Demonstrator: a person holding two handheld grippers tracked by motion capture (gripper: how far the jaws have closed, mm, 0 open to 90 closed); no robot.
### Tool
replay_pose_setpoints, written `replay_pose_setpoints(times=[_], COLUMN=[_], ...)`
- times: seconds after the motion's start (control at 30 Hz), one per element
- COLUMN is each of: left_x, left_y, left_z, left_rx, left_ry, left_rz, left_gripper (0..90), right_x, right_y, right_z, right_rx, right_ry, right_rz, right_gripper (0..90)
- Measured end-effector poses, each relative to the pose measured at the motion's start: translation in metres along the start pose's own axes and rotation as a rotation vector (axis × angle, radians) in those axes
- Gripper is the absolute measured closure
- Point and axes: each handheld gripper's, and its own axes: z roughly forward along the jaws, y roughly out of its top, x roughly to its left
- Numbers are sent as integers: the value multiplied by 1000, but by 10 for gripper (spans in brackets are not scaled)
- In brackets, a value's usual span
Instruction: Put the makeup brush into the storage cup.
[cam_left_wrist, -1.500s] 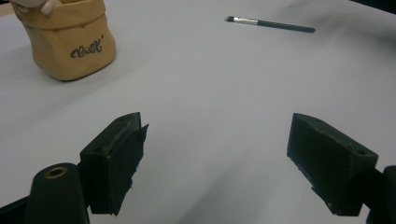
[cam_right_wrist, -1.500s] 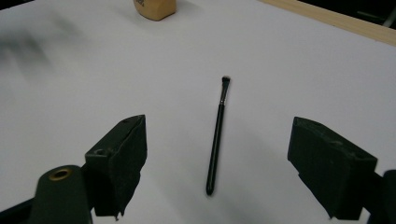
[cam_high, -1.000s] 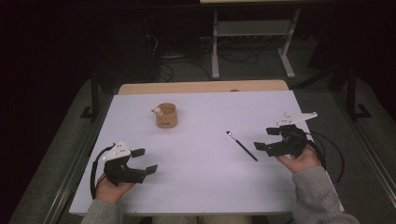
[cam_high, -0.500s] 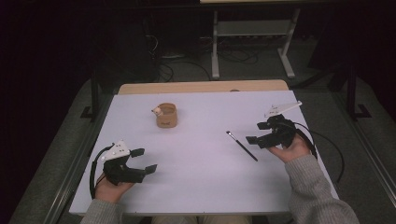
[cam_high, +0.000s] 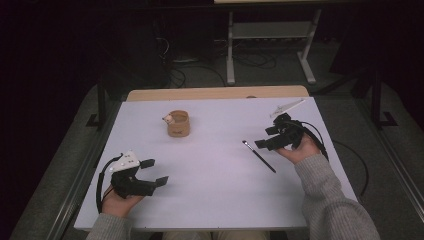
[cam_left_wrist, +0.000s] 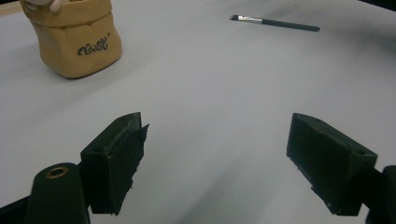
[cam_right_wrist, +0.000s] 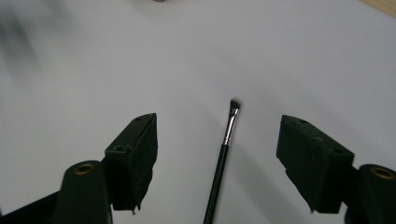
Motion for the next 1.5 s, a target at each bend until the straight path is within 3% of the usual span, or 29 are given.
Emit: replay_pose_setpoints(times=[0.3, 0.33, 0.7, 0.9, 0.93, 1.13, 1.23, 1.5], left_x=[1, 1, 1, 3, 2, 2, 3, 2], left_y=[-1, -1, -1, -2, -2, -2, -2, -2], left_z=[0, 0, 1, 0, 0, 0, 0, 1], left_rx=[0, 1, 4, 4, 4, 7, 10, 18], left_ry=[1, 1, 5, 8, 7, 12, 16, 17], left_rz=[0, 0, 1, -1, -4, -1, 2, 11], left_gripper=[186, 186, 188, 189, 189, 191, 191, 192], right_x=[-11, -12, -13, -12, -11, -8, -6, -4], right_y=[2, 2, -1, -1, -1, -3, -4, -6], right_z=[21, 28, 58, 63, 64, 72, 77, 80], right_rx=[62, 103, 216, 231, 241, 277, 305, 313], right_ry=[-8, -11, -13, -17, -17, -16, -46, -72], right_rz=[26, 39, 28, 24, 33, 18, 3, -13], right_gripper=[352, 373, 471, 536, 590, 636, 662, 722])
